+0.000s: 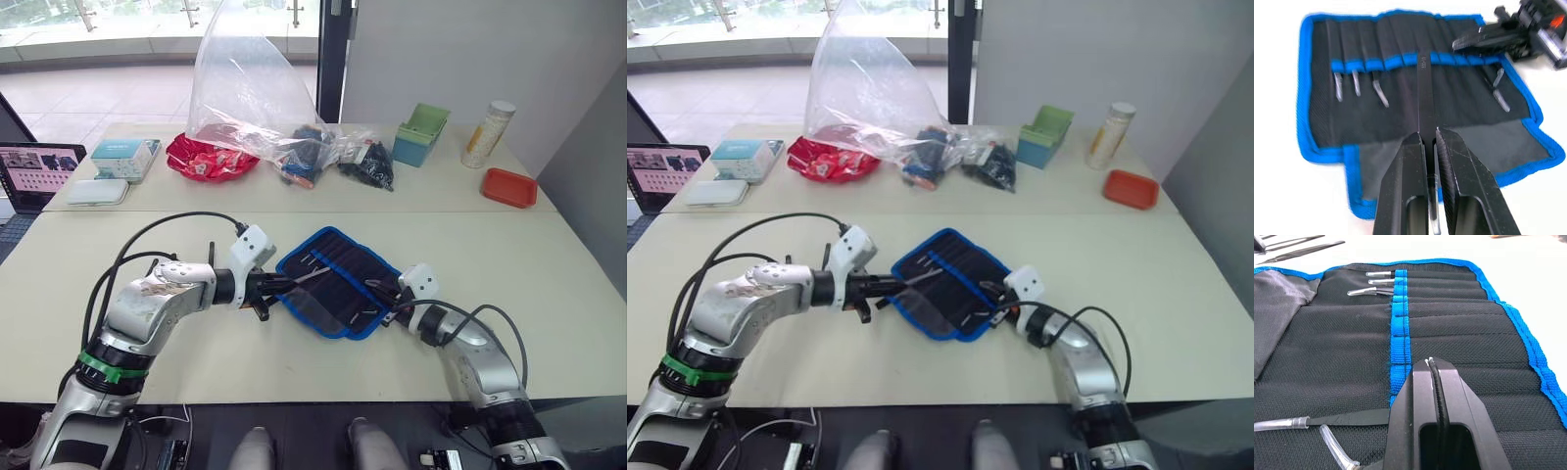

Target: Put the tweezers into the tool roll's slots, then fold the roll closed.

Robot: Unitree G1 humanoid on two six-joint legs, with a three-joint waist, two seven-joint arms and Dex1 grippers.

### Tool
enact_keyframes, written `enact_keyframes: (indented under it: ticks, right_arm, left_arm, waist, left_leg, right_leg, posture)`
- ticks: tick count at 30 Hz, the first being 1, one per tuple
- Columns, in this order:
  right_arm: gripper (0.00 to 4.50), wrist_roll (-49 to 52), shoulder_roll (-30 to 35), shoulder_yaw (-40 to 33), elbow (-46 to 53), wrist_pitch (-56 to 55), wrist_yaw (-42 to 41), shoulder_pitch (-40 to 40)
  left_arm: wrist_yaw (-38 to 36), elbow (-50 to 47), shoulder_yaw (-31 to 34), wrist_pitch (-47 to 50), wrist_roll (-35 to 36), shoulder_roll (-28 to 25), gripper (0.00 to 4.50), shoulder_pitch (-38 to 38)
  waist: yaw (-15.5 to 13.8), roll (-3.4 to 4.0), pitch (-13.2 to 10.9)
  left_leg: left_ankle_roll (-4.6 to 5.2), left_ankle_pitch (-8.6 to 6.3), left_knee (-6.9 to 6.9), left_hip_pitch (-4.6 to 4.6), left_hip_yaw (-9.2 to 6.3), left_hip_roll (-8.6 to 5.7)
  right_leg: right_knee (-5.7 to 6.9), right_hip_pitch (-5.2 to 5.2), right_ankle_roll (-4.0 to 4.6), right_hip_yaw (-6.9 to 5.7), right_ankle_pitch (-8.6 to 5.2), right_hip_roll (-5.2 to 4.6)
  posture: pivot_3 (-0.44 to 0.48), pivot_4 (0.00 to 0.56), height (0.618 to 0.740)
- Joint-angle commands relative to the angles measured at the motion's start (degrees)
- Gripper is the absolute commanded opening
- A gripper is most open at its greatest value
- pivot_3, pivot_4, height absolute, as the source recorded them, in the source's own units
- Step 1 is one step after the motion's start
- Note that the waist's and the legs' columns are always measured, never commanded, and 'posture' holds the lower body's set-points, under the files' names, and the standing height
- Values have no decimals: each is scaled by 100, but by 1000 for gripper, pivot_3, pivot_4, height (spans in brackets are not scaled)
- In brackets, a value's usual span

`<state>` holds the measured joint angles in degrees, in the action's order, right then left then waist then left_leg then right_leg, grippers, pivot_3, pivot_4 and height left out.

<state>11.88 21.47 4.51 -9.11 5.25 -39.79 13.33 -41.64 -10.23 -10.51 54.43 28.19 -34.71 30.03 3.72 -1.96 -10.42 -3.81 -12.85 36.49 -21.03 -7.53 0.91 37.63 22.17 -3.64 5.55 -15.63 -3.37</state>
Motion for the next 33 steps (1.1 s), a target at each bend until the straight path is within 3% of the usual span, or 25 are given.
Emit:
enact_keyframes:
  ticks: [1, 22, 33]
  right_arm:
    - [38, -265, 29, 287, -598, 463, -63, -292]
    - [38, -284, 0, 335, -719, 458, -186, -218]
    - [38, -289, 55, 384, -593, 545, -222, -320]
  left_arm:
    - [149, -43, -81, 105, -135, 142, 0, 225]
    - [556, 486, -298, 258, -722, 727, 0, 460]
    - [679, 1584, -625, -320, -1250, 1623, 0, 910]
  waist:
    - [-3, -18, 13]
    - [5, -26, 36]
    - [-4, -28, 43]
  left_leg:
    - [0, 0, 1, 0, -1, 0]
    - [-1, 1, 2, 5, -2, 0]
    - [-3, 2, 2, 5, -2, -1]
  right_leg:
    - [0, 0, 0, -1, 0, 0]
    - [-1, -5, -1, -1, -1, 1]
    - [-7, -9, -3, -1, -1, 1]
  posture:
    - [0, 150, 740]
    - [0, 150, 740]
    - [0, 150, 740]
